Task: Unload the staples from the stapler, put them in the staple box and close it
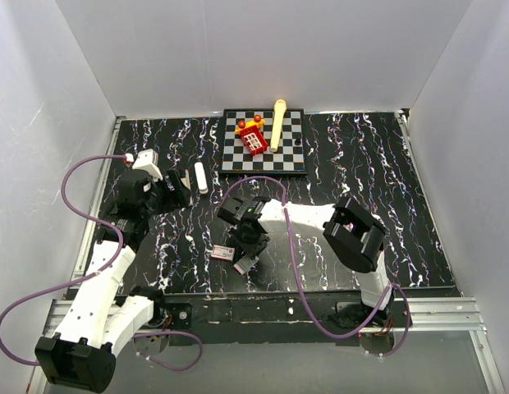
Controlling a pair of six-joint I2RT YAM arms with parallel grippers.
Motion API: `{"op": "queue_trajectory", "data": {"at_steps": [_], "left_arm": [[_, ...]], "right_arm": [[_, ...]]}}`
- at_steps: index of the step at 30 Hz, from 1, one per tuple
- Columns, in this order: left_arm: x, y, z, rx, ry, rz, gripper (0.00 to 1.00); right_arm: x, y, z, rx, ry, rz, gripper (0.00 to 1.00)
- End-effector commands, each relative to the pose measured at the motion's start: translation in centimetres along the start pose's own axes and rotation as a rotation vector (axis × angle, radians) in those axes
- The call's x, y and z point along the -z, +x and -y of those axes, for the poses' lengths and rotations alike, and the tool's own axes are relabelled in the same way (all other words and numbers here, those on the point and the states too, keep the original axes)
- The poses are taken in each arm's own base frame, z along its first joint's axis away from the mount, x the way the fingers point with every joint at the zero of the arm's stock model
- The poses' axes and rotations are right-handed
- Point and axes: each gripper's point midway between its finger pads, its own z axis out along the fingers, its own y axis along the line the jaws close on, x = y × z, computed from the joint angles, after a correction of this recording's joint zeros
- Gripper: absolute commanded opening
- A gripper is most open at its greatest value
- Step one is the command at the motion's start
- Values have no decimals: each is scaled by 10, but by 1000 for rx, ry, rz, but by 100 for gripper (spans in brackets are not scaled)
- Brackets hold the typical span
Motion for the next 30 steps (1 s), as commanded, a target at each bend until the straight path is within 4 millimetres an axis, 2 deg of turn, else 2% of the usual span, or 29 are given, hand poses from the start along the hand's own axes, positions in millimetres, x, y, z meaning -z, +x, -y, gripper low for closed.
{"op": "queue_trajectory", "data": {"at_steps": [1,5,8,14,18,21,30], "left_arm": [[-3,2,1,0,15,-1,70],[-7,9,1,15,16,-30,70],[-14,21,-2,53,1,-84,65],[-23,53,-5,165,-18,-192,42],[-27,81,-10,237,-43,-273,17],[-27,101,-11,285,-54,-320,2],[-31,143,-14,344,-68,-456,0]], "right_arm": [[-3,4,4,-3,20,-32,20],[-3,6,6,-11,33,-45,10],[-2,8,11,-26,55,-50,1],[1,13,27,-97,69,-41,1],[5,13,29,-141,55,-22,1],[4,13,29,-173,52,-21,1],[7,-1,17,-270,7,31,1]]}}
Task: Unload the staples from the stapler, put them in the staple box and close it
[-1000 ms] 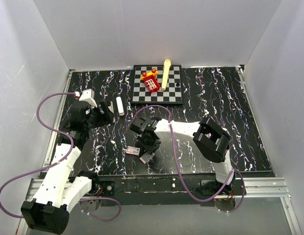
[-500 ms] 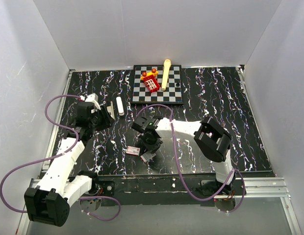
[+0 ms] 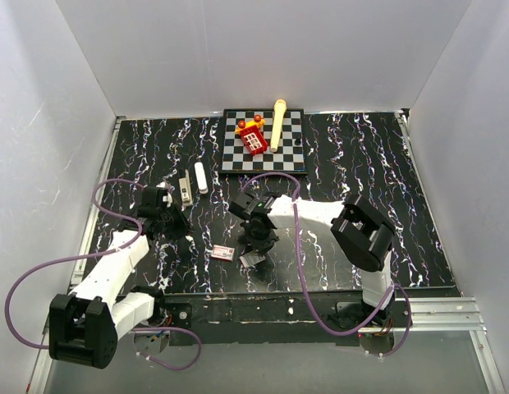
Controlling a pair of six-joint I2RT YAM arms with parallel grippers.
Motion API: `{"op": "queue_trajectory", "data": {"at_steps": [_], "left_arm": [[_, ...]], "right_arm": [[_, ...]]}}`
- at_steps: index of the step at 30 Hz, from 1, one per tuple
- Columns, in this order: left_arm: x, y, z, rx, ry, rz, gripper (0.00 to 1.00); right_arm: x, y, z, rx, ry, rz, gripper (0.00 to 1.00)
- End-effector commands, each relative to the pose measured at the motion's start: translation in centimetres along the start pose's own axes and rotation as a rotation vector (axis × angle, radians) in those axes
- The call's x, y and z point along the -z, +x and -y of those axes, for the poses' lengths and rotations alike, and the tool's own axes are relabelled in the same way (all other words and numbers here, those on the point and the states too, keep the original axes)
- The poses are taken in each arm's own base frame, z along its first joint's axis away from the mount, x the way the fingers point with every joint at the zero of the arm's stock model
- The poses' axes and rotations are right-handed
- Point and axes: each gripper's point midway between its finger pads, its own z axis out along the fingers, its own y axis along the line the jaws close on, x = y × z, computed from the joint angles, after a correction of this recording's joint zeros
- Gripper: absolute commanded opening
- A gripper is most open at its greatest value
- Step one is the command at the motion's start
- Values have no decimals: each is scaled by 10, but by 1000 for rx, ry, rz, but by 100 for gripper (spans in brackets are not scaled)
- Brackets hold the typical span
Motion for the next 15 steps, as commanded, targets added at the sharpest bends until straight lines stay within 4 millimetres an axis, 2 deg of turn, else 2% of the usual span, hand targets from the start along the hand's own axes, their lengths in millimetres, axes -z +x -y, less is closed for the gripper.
{"op": "queue_trajectory", "data": {"at_steps": [1,8,15], "left_arm": [[-10,16,-1,34,6,-66,0],[-28,36,-9,40,-17,-124,0],[-42,48,-6,14,-29,-164,0]], "right_arm": [[4,-10,-7,-71,-24,50,1],[5,-20,-14,-110,-35,75,1],[3,-28,-15,-135,-16,91,1]]}}
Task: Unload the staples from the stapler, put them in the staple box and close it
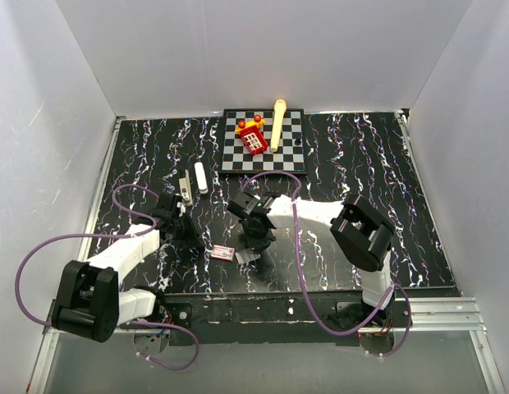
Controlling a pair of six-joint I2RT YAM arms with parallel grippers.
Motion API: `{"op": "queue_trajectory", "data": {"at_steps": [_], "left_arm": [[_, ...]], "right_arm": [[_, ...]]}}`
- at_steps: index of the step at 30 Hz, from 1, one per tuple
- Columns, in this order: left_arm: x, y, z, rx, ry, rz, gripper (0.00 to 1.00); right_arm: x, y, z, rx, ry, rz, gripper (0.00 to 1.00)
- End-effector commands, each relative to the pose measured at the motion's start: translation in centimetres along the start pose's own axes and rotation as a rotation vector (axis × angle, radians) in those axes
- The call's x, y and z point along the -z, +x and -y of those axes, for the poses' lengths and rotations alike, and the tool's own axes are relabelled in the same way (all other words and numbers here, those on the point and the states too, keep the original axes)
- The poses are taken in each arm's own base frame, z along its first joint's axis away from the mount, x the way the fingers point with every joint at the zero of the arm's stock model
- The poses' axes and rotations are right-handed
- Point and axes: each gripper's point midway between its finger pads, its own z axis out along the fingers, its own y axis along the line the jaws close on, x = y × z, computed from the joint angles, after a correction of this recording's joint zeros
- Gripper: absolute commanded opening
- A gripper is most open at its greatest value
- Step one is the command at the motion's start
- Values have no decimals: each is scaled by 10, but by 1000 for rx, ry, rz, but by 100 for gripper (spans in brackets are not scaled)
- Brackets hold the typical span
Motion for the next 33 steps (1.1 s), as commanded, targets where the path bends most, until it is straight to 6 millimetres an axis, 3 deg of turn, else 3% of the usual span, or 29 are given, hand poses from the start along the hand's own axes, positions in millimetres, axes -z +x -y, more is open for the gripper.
{"op": "queue_trajectory", "data": {"at_steps": [1,13,21,33], "left_arm": [[-8,1,10,-17,24,3,0],[-24,17,7,-52,-4,-37,0],[-26,27,4,-64,-4,-55,0],[-26,50,3,-79,2,-84,0]], "right_arm": [[2,-18,-7,-44,2,55,1],[4,-33,-8,-70,28,98,1],[0,-40,-11,-89,23,113,1],[-3,-43,1,-175,26,139,1]]}}
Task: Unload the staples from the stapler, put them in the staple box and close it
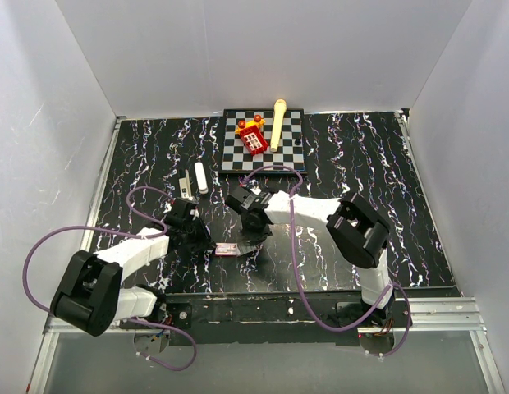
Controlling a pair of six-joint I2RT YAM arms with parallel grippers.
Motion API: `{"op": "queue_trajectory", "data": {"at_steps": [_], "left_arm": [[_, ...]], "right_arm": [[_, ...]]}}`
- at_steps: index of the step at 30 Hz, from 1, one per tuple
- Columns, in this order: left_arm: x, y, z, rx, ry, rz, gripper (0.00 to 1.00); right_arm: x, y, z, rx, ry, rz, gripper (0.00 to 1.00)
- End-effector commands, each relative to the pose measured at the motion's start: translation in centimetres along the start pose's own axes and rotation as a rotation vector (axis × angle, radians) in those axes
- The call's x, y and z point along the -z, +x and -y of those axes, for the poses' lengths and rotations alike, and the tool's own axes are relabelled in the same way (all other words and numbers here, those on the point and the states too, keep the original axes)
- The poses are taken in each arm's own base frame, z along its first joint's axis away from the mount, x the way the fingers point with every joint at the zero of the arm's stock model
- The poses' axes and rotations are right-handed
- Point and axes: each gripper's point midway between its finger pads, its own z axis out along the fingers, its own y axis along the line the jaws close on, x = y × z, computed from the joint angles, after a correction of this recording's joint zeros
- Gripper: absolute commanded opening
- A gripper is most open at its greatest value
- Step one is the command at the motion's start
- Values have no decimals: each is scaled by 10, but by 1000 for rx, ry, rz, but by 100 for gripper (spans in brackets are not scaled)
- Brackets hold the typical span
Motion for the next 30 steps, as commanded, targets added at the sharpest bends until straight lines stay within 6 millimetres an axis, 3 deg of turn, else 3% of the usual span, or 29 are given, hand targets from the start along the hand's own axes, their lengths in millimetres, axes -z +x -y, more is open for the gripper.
{"op": "queue_trajectory", "data": {"at_steps": [1,16,30], "left_arm": [[-1,27,-20,7,-63,-59,0],[8,43,-23,10,-48,-64,0],[6,33,-13,-27,-37,-50,0]], "right_arm": [[1,-12,3,-60,-1,61,1],[0,-6,14,-89,4,58,1],[0,-5,-9,2,-46,41,1]]}}
